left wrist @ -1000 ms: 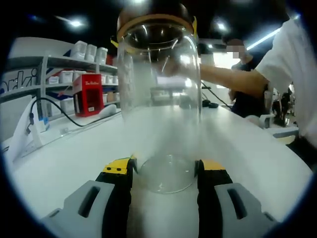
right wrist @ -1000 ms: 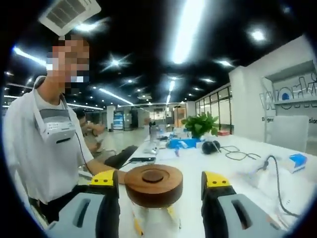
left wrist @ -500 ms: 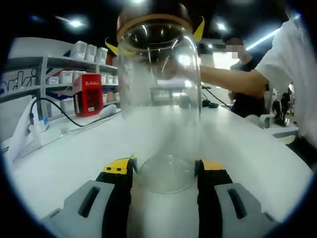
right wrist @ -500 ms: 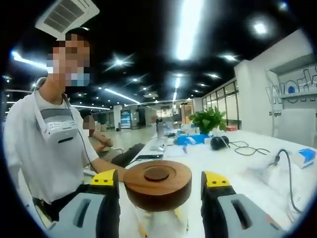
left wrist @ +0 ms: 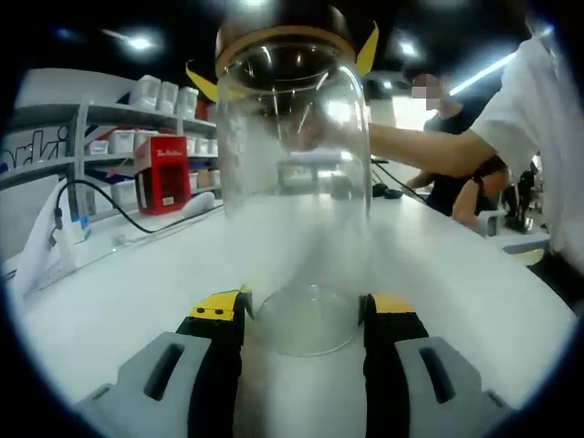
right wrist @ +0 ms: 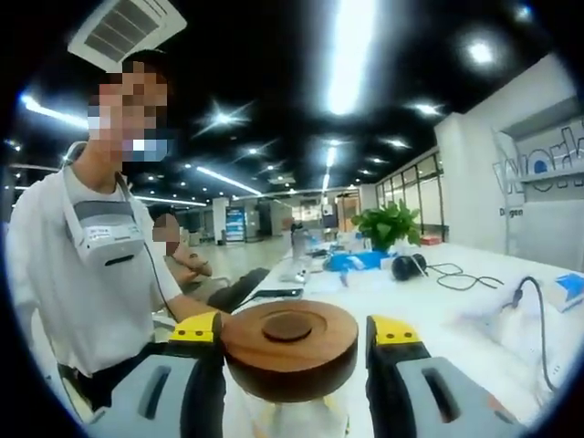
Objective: Clamp the coffee can twist off the lid put the lid on the table pick up the lid cover the can tighten the lid
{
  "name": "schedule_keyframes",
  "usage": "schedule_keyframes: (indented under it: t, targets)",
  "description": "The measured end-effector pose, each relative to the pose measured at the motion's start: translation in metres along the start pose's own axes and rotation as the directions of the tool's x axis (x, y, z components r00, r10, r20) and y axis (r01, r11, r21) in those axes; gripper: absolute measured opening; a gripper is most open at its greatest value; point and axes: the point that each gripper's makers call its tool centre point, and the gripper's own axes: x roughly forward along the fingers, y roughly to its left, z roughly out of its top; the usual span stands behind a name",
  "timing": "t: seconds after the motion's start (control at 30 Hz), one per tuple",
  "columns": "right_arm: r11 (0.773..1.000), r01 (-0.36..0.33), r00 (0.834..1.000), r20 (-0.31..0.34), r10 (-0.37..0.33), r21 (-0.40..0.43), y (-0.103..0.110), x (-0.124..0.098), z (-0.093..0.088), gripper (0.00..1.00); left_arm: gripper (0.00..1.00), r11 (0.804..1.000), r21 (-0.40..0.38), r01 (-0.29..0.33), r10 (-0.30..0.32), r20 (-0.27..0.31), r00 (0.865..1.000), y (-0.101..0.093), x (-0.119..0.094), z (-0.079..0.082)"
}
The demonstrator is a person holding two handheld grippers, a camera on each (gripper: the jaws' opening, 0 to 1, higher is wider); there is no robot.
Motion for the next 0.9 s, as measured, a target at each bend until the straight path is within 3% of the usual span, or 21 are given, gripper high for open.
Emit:
schedule_keyframes:
  t: [0.33, 0.9]
  targets:
    - [1.0, 0.0, 1.0, -0.008, 0.0, -0.023, 0.0004, -0.0003, 0.0, 0.53, 0.43, 1.0, 0.0, -0.002, 0.002, 0.0, 1.0, -0.0007, -0.0005, 0.0003]
    - [0.998, 0.062, 0.998, 0.028, -0.062, 0.003, -0.0004, -0.0012, -0.0002, 0.53, 0.43, 1.0, -0.001, -0.003, 0.003, -0.001, 1.0, -0.0003, -0.0003, 0.0001]
